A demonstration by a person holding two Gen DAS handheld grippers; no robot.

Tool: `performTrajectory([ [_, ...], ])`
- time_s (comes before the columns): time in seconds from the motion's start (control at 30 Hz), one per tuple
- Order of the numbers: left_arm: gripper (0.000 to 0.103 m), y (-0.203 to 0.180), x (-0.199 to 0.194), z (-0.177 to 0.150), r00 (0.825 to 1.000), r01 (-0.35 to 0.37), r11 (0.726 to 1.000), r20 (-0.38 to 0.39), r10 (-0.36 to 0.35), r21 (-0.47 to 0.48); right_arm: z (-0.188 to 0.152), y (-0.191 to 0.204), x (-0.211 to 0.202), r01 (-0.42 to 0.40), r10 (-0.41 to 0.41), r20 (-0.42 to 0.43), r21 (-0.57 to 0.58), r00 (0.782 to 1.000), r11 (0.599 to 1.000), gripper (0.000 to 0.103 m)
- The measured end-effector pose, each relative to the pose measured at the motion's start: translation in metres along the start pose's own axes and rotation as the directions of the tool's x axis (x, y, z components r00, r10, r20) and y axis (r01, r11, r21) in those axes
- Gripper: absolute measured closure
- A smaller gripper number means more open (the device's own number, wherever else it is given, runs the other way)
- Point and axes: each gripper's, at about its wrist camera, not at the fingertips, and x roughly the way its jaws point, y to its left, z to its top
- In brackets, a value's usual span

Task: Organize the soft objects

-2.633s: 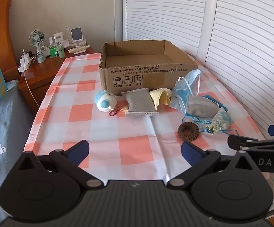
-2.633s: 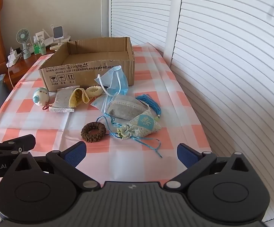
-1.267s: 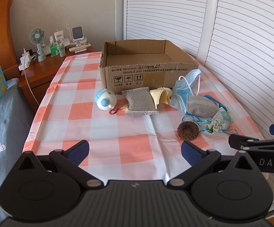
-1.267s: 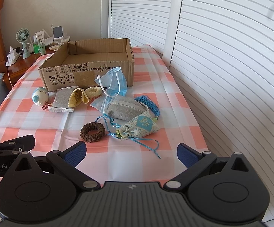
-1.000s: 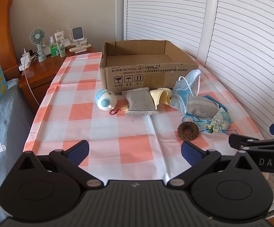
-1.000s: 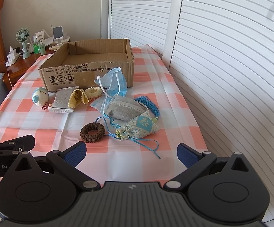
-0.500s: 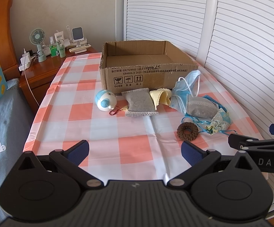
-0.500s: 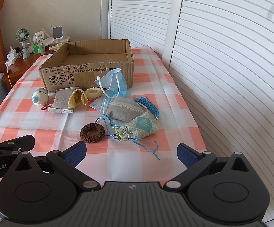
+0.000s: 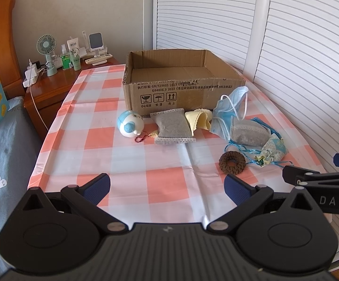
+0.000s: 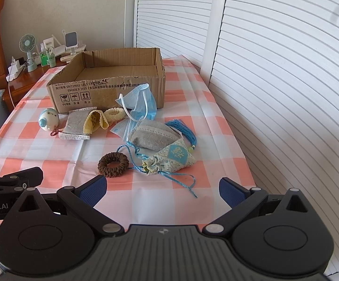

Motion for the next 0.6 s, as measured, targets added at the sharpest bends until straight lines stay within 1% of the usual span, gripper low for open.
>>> performTrajectory([
  [0.23,0.001,0.000,0.002,0.000,1.000,0.001,1.000,-0.001,-0.001,0.004,-0.001,0.001,0.002,0.001,-0.001,-0.001,-0.002,1.000,1.000,0.000],
  [0.43,0.001,-0.002,0.007,0.003,1.000,0.009,0.999,0.006,-0.009,0.032,0.000,0.001,0.006,-0.003,0.003,0.004,-0.008,1.000,1.000,0.000],
  [0.6,0.001,-0.002,0.011,0.006,0.999,0.040,0.998,0.008,-0.040,0.054,0.001,-0.001,0.009,-0.024,0.024,0.017,-0.013,1.000,1.000,0.000],
])
